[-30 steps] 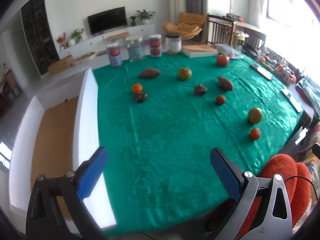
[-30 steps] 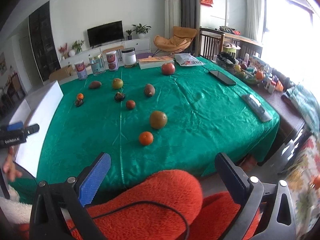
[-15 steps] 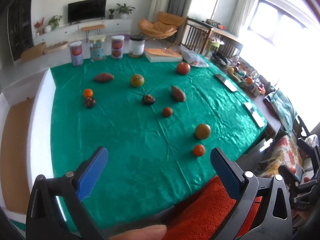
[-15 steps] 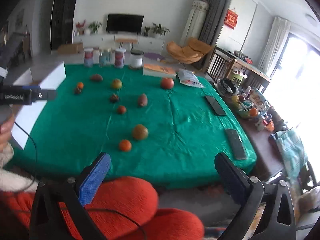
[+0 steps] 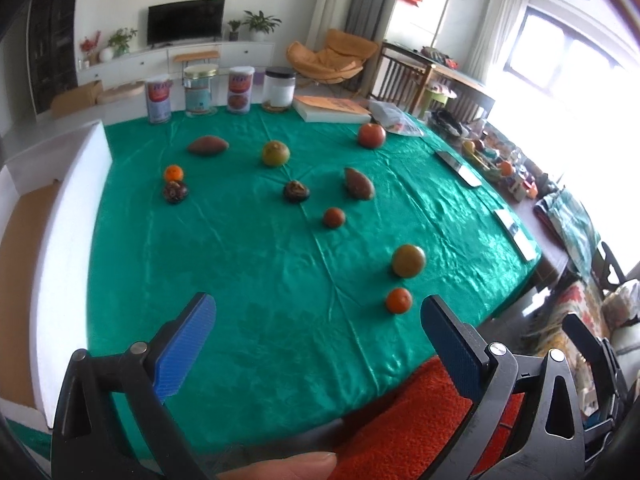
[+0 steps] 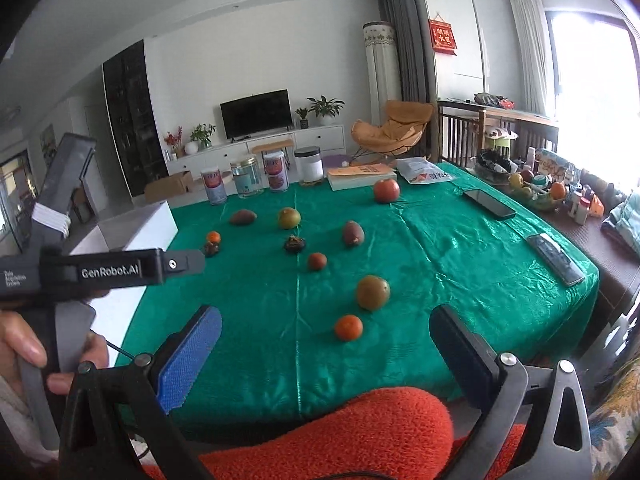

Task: Organize fruits

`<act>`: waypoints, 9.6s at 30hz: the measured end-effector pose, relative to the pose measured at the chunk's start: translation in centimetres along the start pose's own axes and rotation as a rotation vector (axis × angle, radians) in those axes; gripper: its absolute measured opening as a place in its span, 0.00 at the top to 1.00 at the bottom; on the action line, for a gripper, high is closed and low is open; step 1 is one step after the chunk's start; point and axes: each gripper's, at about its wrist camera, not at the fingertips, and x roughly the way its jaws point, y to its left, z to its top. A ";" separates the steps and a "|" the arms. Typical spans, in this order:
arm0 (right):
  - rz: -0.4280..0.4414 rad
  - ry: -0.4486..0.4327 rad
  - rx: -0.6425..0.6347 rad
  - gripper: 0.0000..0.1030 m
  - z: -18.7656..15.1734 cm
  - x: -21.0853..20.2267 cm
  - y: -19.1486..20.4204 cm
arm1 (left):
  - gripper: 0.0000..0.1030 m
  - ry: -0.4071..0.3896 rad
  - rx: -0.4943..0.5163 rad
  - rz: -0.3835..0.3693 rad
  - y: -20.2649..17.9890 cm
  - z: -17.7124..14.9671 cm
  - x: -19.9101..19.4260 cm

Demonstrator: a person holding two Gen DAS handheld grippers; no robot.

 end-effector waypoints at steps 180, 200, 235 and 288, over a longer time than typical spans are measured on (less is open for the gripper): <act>0.794 0.653 -0.217 0.40 1.0 21.0 32.2 | 0.34 -0.011 -0.334 0.523 31.7 -6.0 -9.1; -0.794 0.174 -0.766 0.11 13.8 -0.1 -4.3 | 0.08 -0.140 -0.062 0.419 20.4 1.5 -1.1; 0.156 0.031 0.161 0.01 -4.7 8.4 -0.9 | 0.07 -0.187 -0.039 0.494 18.4 -0.7 0.2; -0.224 0.121 0.050 0.01 -1.4 7.8 -3.1 | 0.02 -0.140 0.129 0.033 3.5 -2.1 2.9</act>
